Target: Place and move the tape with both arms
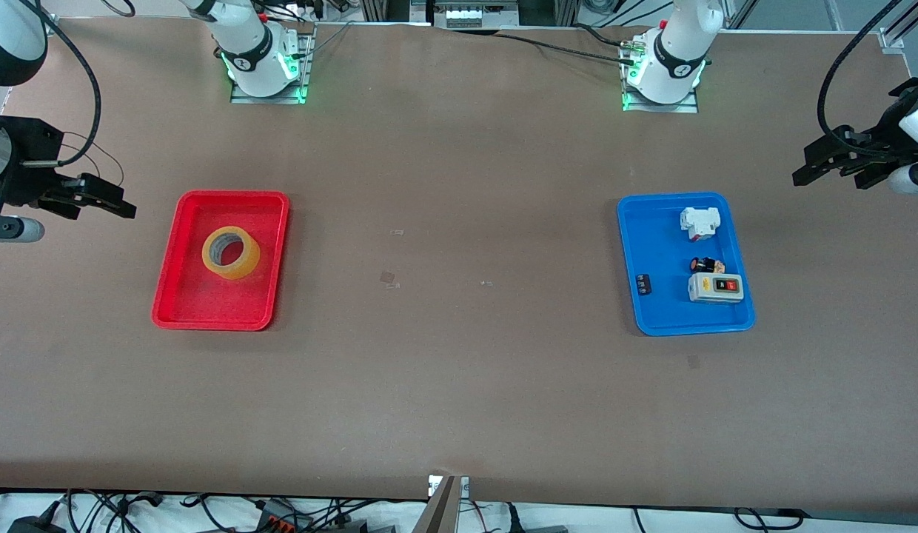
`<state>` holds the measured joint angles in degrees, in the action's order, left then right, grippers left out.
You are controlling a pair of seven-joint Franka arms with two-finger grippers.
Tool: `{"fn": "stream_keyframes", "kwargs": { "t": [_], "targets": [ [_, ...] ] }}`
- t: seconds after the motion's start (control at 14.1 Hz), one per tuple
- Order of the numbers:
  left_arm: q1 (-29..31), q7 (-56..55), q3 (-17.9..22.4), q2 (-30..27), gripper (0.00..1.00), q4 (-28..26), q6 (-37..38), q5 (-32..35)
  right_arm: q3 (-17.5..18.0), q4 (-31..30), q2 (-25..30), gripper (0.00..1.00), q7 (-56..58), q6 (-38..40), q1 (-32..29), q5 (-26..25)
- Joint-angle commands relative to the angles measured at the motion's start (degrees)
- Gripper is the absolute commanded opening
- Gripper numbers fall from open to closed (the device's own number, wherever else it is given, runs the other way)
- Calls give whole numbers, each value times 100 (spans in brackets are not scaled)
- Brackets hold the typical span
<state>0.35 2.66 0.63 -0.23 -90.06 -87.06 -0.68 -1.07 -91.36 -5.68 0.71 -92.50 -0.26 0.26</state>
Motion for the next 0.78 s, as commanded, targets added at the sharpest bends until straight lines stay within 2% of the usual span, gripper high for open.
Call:
{"fn": "stream_keyframes", "kwargs": {
  "t": [0.0,0.07,0.71],
  "targets": [
    [0,-20,16,-3,100,14,40,-90,-60,-216,234,100,96,3,174,-61],
    [9,-29,7,-3,100,23,40,-90,-147,-207,234,100,96,3,201,-61],
    [44,-29,7,-3,100,23,48,-90,-148,-251,304,100,96,47,193,-78]
  ]
}}
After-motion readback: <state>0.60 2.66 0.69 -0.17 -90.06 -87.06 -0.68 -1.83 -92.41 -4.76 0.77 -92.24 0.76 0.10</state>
